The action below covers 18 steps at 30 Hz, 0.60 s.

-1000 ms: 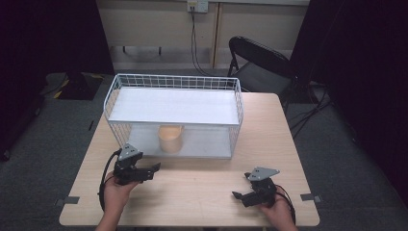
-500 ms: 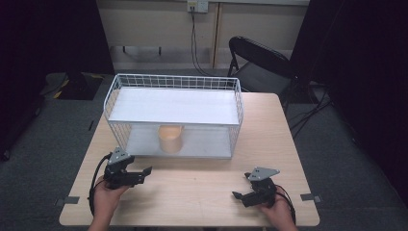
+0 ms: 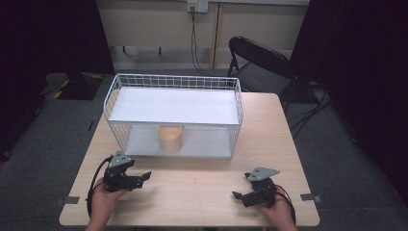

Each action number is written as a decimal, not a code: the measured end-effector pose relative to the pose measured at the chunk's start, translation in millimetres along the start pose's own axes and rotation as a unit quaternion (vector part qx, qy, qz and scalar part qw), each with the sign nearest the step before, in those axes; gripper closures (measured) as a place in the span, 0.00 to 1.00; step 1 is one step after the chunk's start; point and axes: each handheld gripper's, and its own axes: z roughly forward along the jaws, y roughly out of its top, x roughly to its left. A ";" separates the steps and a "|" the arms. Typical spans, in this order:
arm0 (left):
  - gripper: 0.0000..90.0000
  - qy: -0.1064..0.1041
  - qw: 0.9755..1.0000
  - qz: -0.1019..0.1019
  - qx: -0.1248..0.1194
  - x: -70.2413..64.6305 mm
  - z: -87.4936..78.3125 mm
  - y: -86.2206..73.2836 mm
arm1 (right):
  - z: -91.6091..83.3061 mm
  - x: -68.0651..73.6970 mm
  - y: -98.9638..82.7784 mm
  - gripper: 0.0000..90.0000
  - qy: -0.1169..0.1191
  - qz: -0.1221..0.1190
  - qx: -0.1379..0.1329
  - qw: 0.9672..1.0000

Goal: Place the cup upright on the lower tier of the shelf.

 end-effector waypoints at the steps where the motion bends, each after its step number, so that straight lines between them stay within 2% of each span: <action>1: 0.18 0.000 1.000 0.002 0.004 0.8 -1.3 -1.1 | 0.0 0.0 0.0 0.14 0.000 0.000 0.000 1.000; 5: 0.18 -0.001 1.000 0.003 0.002 3.1 -3.8 -3.2 | 0.0 0.0 0.0 0.14 0.000 0.000 0.000 1.000; 10: 0.18 -0.005 1.000 -0.010 -0.001 8.4 -8.0 -6.5 | 0.0 0.0 0.0 0.14 0.000 0.000 0.000 1.000; 18: 0.18 0.007 1.000 -0.012 0.002 16.2 -16.0 -13.5 | 0.0 0.0 0.0 0.14 0.000 0.000 0.000 1.000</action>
